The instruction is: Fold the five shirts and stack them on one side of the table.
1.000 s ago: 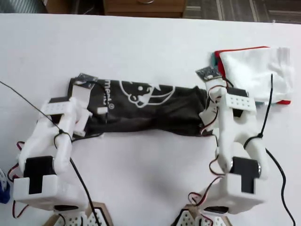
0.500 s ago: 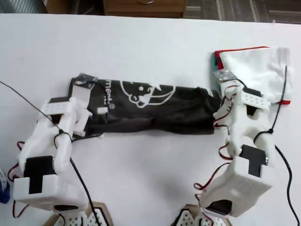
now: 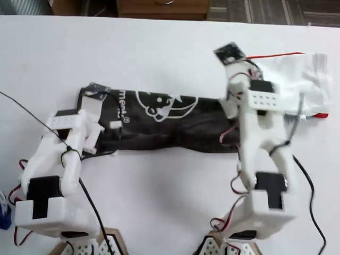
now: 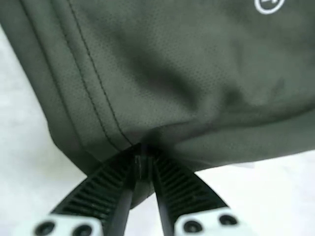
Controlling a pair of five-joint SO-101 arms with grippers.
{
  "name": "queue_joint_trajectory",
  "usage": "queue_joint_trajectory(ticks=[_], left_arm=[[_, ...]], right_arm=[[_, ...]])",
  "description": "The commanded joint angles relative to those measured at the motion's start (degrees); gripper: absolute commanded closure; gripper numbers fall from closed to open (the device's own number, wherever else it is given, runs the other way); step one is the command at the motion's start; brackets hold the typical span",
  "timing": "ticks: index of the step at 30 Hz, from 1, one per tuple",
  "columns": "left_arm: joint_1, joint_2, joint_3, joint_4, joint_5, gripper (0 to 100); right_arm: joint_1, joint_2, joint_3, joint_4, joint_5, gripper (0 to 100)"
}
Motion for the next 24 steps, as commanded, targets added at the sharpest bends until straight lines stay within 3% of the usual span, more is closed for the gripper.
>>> queue_joint_trajectory(ticks=[1,14,24], left_arm=[[-0.7,-0.8,0.1,-1.3,-0.4,97],[-0.7,-0.8,0.1,-1.3,-0.4,97],[-0.7,-0.8,0.1,-1.3,-0.4,97]], right_arm=[[-3.3,8.7,-8.9,-0.2,-1.0,97.5],[-8.7,37.7,-43.6,16.7,-1.1,97.6],[-6.6,40.4,-70.3,32.6,-1.1,97.6]])
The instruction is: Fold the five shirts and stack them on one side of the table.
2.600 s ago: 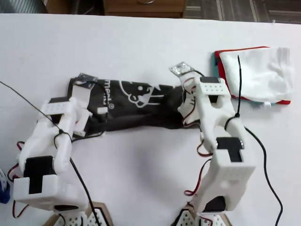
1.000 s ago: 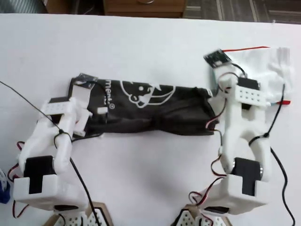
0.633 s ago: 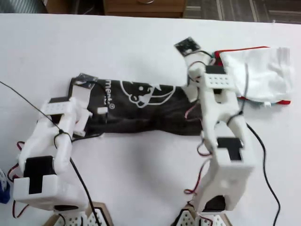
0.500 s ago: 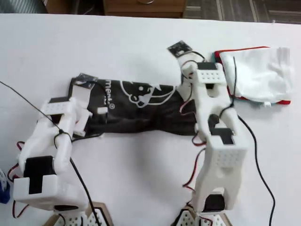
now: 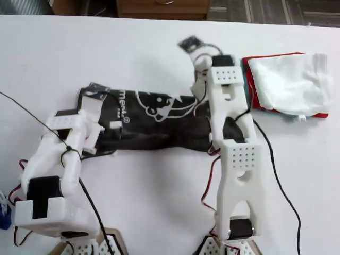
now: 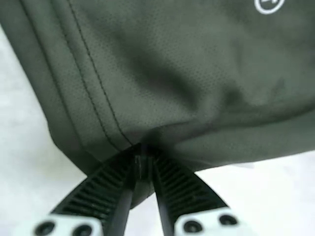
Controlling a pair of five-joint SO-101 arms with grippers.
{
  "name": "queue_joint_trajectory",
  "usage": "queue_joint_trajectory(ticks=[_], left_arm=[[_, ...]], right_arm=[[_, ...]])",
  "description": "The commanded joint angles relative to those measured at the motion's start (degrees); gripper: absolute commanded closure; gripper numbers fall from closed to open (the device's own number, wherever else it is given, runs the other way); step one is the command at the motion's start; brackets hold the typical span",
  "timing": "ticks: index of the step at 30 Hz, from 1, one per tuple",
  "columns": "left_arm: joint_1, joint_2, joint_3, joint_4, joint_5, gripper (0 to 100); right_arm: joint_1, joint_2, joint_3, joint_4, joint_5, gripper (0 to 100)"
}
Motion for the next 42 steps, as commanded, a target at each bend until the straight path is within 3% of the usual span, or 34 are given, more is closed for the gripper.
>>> queue_joint_trajectory(ticks=[1,4,9,14,18,24,28,31,34,42], left_arm=[[-0.7,-0.8,0.1,-1.3,-0.4,97],[-0.7,-0.8,0.1,-1.3,-0.4,97],[-0.7,-0.8,0.0,-1.4,-0.4,97],[-0.5,-1.3,-1.6,-0.7,-0.3,97],[0.4,-1.3,-10.1,7.1,3.9,97],[2.7,-1.3,-25.5,23.2,6.2,97],[0.5,-0.8,-31.8,26.5,9.8,97],[-2.9,0.2,-32.3,22.8,15.0,91],[-5.9,4.7,-32.8,20.2,15.5,74],[-9.8,24.1,-47.7,23.0,16.2,73]], right_arm=[[1.8,-0.4,-11.3,7.8,-0.6,97.6],[2.5,-0.1,-14.8,13.8,-0.6,97.4],[4.0,-4.2,-12.0,14.1,-3.5,97.5],[3.3,-17.2,-1.5,14.1,-5.0,97.5],[2.0,-27.2,13.5,13.3,-4.9,97.5],[4.4,-37.9,35.1,3.8,-5.0,97.5],[7.9,-44.6,49.1,-3.0,-5.0,97.5],[9.5,-50.3,59.6,-7.3,-4.9,97.5],[10.5,-56.9,69.3,-10.8,-1.8,97.5],[10.5,-72.5,84.7,-13.8,1.3,97.6]])
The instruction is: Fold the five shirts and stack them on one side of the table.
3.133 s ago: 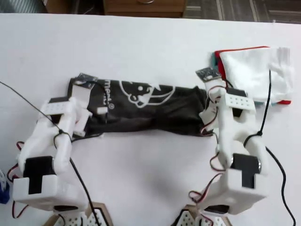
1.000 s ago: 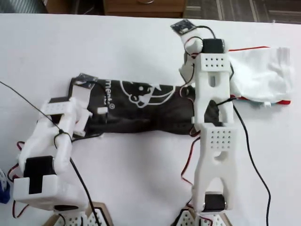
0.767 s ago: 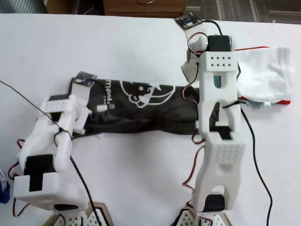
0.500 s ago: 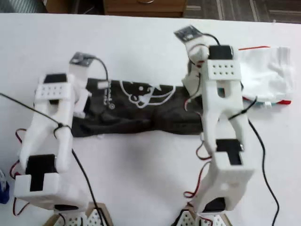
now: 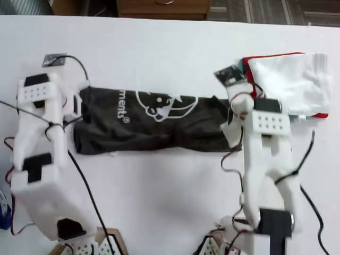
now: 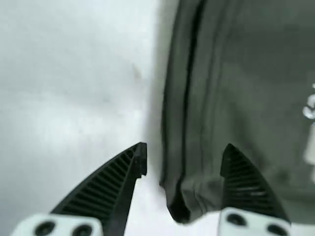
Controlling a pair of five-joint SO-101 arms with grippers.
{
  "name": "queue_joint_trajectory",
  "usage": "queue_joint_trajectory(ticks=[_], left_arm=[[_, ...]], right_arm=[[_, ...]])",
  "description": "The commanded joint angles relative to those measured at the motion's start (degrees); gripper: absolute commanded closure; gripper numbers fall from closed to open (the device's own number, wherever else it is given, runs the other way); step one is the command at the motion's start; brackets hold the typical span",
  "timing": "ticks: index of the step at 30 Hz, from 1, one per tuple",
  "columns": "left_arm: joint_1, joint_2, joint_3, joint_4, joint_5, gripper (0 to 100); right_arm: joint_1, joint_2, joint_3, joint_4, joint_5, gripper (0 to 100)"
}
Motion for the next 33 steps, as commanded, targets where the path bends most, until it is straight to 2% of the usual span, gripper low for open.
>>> queue_joint_trajectory(ticks=[1,9,16,21,23,26,28,33], left_arm=[[-0.6,6.6,-10.2,3.3,0.5,73],[0.5,21.9,-30.3,13.2,0.3,73],[6.5,31.7,-40.6,22.4,0.3,73],[6.9,36.7,-46.6,27.3,0.1,74],[6.4,38.1,-47.7,27.9,-1.8,80],[5.5,39.5,-48.2,27.9,-3.7,99],[4.3,39.8,-48.2,27.9,-3.8,96],[-1.3,39.5,-48.2,27.7,-4.7,97]], right_arm=[[0.4,-7.3,3.2,-0.7,1.3,97.6],[0.5,-11.6,6.8,-0.7,2.8,97.6],[0.5,-11.6,6.8,-0.7,2.6,97.6],[1.8,-11.6,6.8,-0.7,2.5,97.6],[3.2,-11.6,6.8,-0.7,2.7,97.6],[4.7,-11.6,6.8,-0.7,2.8,97.6],[5.2,-11.6,6.8,-0.7,2.8,97.6],[4.9,-11.6,6.8,-0.7,2.5,97.6]])
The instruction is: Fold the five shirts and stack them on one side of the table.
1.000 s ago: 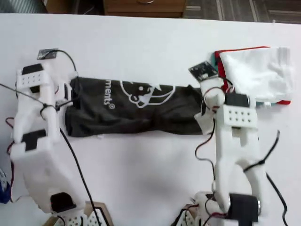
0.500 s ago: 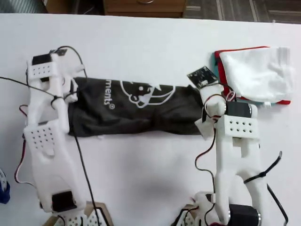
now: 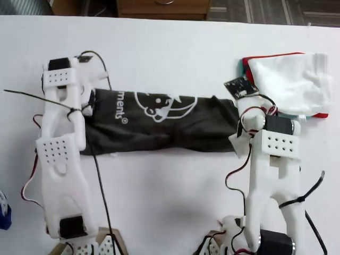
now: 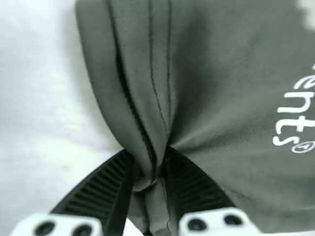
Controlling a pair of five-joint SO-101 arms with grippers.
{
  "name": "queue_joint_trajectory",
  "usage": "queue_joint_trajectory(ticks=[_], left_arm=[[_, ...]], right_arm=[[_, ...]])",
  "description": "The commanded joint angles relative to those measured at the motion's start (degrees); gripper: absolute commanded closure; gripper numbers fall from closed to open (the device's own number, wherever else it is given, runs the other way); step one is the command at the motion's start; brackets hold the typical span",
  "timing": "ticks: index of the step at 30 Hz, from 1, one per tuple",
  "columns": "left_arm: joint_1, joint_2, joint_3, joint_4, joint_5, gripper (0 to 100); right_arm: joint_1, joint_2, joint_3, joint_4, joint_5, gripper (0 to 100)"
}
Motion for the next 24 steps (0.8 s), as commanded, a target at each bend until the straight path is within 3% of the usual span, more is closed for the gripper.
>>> queue_joint_trajectory(ticks=[1,14,19,24], left_arm=[[-7.3,1.0,0.0,0.6,-2.5,97],[-24.0,-2.6,-2.3,1.3,-10.3,97],[-20.7,-17.2,10.3,1.4,-10.1,97],[-10.3,-37.8,26.4,1.3,-9.1,97]], right_arm=[[0.2,-2.3,-0.3,-0.7,-0.1,97.6],[0.1,-2.3,0.7,-2.3,-2.7,97.6],[0.2,-2.4,7.5,-9.3,-3.3,97.6],[0.2,-2.4,16.6,-17.9,-3.3,97.6]])
